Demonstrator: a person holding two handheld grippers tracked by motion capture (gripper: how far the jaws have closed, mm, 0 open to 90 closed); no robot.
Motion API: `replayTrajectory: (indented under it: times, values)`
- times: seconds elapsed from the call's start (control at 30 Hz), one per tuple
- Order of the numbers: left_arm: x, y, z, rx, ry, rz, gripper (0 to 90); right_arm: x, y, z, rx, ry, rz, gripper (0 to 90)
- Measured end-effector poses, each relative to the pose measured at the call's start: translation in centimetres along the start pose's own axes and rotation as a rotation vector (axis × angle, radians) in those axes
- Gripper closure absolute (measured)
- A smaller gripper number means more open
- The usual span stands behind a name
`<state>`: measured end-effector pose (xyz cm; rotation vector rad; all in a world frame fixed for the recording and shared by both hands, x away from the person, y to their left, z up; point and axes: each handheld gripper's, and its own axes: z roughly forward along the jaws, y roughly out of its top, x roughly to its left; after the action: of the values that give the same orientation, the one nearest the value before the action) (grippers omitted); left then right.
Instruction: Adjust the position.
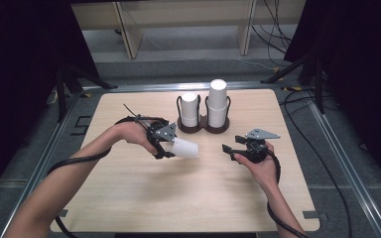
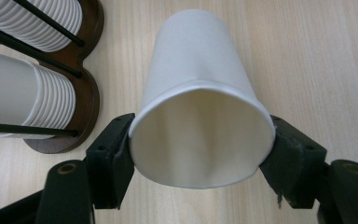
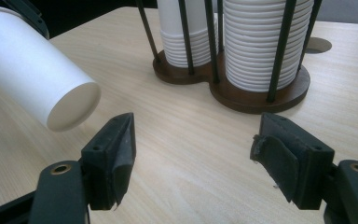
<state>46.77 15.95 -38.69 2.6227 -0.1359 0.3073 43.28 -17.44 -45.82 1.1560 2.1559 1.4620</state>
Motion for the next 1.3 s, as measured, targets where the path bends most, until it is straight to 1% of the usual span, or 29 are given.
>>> replayTrajectory:
  times: [0.03, 0.07, 0.17, 0.23, 0.27, 0.33, 0.37, 0.4, 0.43, 0.53, 0.63, 0.67, 0.7, 0.73, 0.8, 0.83, 0.87, 0.9, 0.97, 1.0, 1.03, 1.07, 1.1, 1.13, 1.17, 1.2, 1.23, 1.27, 1.3]
  values:
    - [0.0, 0.1, -0.1, 0.010, -0.003, 0.007, 31.2, -0.1, 0.0, 0.0, -0.006, -0.005, -0.024, 29.1]
    - [0.0, 0.1, -0.1, 0.014, -0.004, 0.010, 31.2, 0.0, 0.0, 0.2, -0.016, 0.013, -0.022, 29.2]
    - [0.1, 0.4, -0.2, 0.031, -0.009, 0.022, 31.3, 0.1, 0.0, 0.2, -0.002, 0.011, -0.022, 29.1]
    - [0.1, 0.6, -0.3, 0.044, -0.013, 0.033, 31.2, 0.1, 0.1, 0.1, 0.008, 0.005, -0.046, 29.2]
    - [0.2, 0.8, -0.3, 0.053, -0.013, 0.036, 31.2, 0.2, 0.1, 0.2, 0.011, 0.016, -0.042, 29.2]
    - [0.2, 0.9, -0.4, 0.070, -0.011, 0.047, 31.2, 0.3, 0.2, 0.3, 0.008, 0.022, -0.060, 29.2]
    - [0.2, 1.0, -0.4, 0.072, -0.011, 0.047, 31.2, 0.6, 0.2, 0.2, 0.022, 0.025, -0.022, 29.2]
    - [0.3, 1.1, -0.4, 0.077, -0.010, 0.051, 31.2, 0.5, 0.3, 0.2, 0.013, 0.019, -0.055, 29.0]
    - [0.3, 1.2, -0.4, 0.082, -0.008, 0.056, 31.2, 0.5, 0.3, 0.2, 0.013, 0.011, -0.062, 28.9]
    - [0.2, 1.3, -0.3, 0.090, -0.012, 0.045, 31.2, 0.9, 0.3, 0.4, 0.010, 0.035, -0.035, 28.9]
    - [0.3, 1.4, -0.3, 0.110, -0.018, 0.049, 31.2, 0.8, 0.4, 0.5, 0.003, 0.044, -0.067, 28.9]
    - [0.3, 1.4, -0.3, 0.113, -0.021, 0.047, 31.2, 0.8, 0.5, 0.4, 0.015, 0.030, -0.075, 28.9]
    - [0.4, 1.5, -0.4, 0.130, -0.025, 0.062, 31.2, 1.0, 0.5, 0.3, 0.025, 0.029, -0.059, 28.9]
    - [0.5, 1.6, -0.4, 0.145, -0.028, 0.075, 31.2, 1.0, 0.5, 0.5, 0.022, 0.036, -0.074, 28.9]
    - [0.4, 1.6, -0.3, 0.141, -0.032, 0.066, 31.2, 1.1, 0.5, 0.5, 0.021, 0.029, -0.101, 28.9]
    - [0.6, 1.8, -0.5, 0.171, -0.037, 0.098, 31.2, 1.2, 0.5, 0.5, 0.024, 0.040, -0.097, 28.9]
    - [0.6, 1.8, -0.5, 0.174, -0.040, 0.102, 31.2, 1.3, 0.6, 0.6, 0.031, 0.053, -0.101, 28.9]
    - [0.4, 1.9, -0.3, 0.155, -0.040, 0.074, 31.2, 1.4, 0.6, 0.6, 0.037, 0.052, -0.108, 28.9]
    - [0.6, 2.1, -0.5, 0.189, -0.049, 0.112, 31.2, 1.6, 0.6, 0.9, 0.022, 0.066, -0.117, 28.9]
    - [0.6, 2.1, -0.5, 0.191, -0.050, 0.113, 31.2, 1.7, 0.7, 0.8, 0.034, 0.050, -0.123, 28.9]
    - [0.5, 2.2, -0.4, 0.177, -0.050, 0.092, 31.2, 1.8, 0.8, 0.9, 0.034, 0.057, -0.122, 28.9]
    - [0.6, 2.3, -0.5, 0.194, -0.054, 0.108, 31.2, 1.9, 0.8, 0.9, 0.036, 0.066, -0.131, 28.9]
    - [0.6, 2.3, -0.5, 0.201, -0.057, 0.111, 31.2, 2.0, 0.9, 0.9, 0.034, 0.059, -0.140, 28.9]
    - [0.7, 2.4, -0.5, 0.223, -0.062, 0.132, 31.2, 2.1, 1.0, 1.0, 0.033, 0.056, -0.147, 28.9]
    - [0.6, 2.5, -0.5, 0.226, -0.064, 0.131, 31.2, 2.3, 1.0, 1.2, 0.026, 0.088, -0.144, 28.9]
    - [0.6, 2.5, -0.5, 0.228, -0.067, 0.135, 31.2, 2.4, 1.2, 1.1, 0.036, 0.069, -0.173, 28.8]
    - [0.5, 2.5, -0.3, 0.212, -0.070, 0.109, 31.2, 2.5, 1.2, 1.2, 0.037, 0.073, -0.175, 28.8]
    - [0.5, 2.6, -0.3, 0.223, -0.072, 0.117, 31.2, 2.5, 1.3, 1.4, 0.025, 0.081, -0.185, 28.8]
    - [0.6, 2.7, -0.4, 0.249, -0.073, 0.143, 31.2, 2.6, 1.3, 1.3, 0.034, 0.076, -0.177, 28.7]
